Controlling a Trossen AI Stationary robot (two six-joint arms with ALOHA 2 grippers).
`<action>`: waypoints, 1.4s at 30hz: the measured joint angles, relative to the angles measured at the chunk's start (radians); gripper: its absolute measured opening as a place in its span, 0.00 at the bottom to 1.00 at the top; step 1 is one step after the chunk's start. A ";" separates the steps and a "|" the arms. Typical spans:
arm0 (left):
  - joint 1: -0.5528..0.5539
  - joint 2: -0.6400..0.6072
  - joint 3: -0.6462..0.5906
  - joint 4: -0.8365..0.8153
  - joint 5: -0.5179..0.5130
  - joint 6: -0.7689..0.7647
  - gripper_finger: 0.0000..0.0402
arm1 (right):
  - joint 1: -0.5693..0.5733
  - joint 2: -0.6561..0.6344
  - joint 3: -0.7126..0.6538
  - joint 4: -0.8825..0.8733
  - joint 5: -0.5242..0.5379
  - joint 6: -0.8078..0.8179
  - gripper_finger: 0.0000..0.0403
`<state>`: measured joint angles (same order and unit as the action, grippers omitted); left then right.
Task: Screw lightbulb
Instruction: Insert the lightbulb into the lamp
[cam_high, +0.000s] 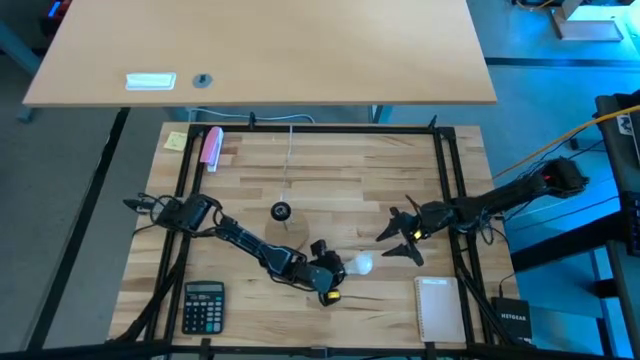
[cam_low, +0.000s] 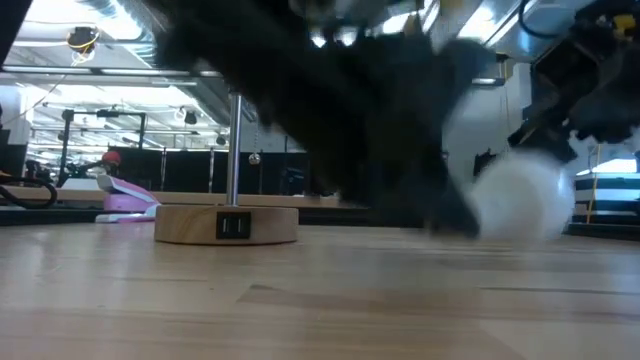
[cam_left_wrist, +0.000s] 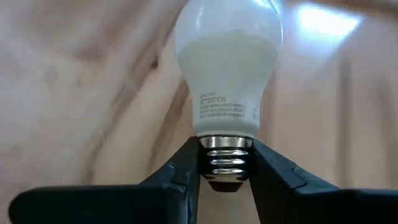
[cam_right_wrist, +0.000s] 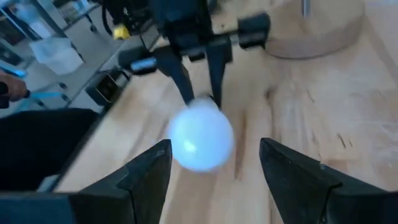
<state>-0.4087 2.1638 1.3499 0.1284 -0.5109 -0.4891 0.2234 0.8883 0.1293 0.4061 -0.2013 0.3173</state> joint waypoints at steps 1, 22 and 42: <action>-0.007 -0.024 0.001 0.001 -0.029 0.006 0.22 | 0.000 -0.034 0.014 -0.036 -0.002 0.003 0.61; -0.060 -0.429 -0.006 -0.003 -0.267 0.413 0.22 | -0.003 -0.124 0.312 -0.002 0.211 -0.142 0.71; 0.035 -0.590 -0.155 0.390 -0.213 0.635 0.22 | -0.119 0.212 0.589 0.348 -0.019 -0.294 0.78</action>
<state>-0.3739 1.5734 1.1947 0.5188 -0.7239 0.1459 0.1043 1.1005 0.7185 0.7543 -0.2199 0.0234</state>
